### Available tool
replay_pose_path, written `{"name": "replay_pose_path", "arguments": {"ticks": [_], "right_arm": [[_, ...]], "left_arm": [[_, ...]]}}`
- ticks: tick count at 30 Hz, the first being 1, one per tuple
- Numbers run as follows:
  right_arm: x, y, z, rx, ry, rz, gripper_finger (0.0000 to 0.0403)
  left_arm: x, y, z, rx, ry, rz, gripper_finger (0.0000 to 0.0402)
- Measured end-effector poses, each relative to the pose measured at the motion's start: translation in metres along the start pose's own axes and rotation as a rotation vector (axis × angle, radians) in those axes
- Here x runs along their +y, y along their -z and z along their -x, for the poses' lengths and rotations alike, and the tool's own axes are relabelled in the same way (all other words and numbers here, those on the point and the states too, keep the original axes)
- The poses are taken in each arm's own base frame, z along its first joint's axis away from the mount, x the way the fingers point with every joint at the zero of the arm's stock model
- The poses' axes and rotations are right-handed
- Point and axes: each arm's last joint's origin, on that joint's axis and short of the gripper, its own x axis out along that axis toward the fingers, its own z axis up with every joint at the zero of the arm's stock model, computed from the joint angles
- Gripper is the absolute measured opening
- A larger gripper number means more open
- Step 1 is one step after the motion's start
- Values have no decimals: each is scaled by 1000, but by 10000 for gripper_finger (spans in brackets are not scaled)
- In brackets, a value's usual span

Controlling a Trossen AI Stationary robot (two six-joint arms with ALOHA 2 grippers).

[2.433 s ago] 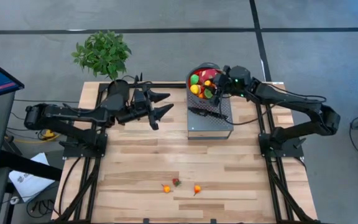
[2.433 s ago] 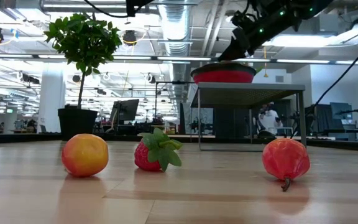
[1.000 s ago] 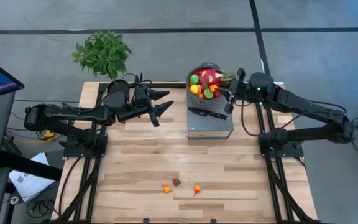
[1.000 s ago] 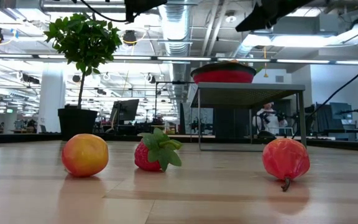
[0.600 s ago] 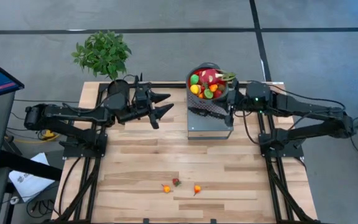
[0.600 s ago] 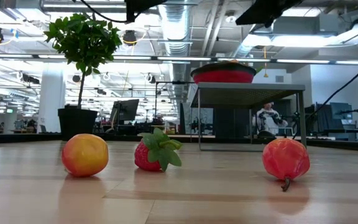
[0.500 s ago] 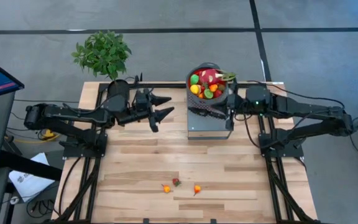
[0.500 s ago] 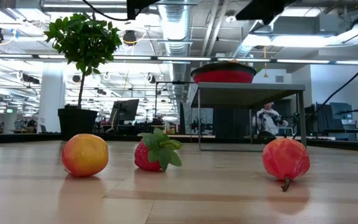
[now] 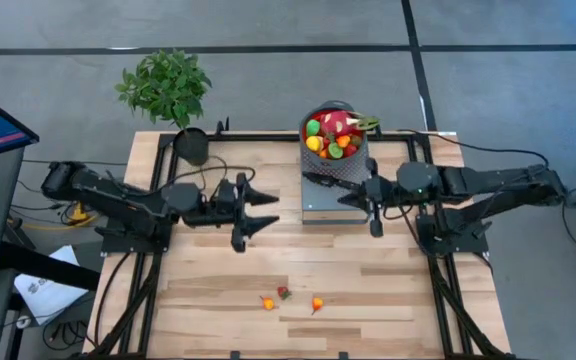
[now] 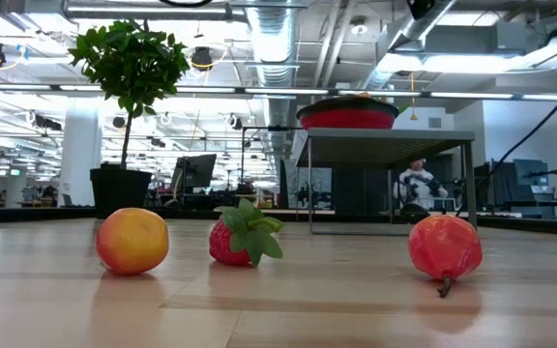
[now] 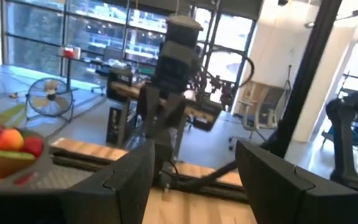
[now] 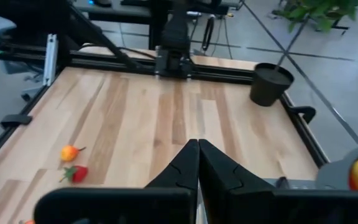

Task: Pick & Place Fruit
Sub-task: Put the strawberry into the red colander on the shelf

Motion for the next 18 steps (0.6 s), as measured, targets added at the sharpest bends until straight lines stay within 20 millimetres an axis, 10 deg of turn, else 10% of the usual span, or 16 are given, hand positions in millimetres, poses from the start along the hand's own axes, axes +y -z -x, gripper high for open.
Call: {"name": "replay_pose_path", "arguments": {"ticks": [18], "right_arm": [[55, 3, 13, 23, -69, 19, 1]], "left_arm": [[-48, 69, -14, 153, -114, 187, 218]]}}
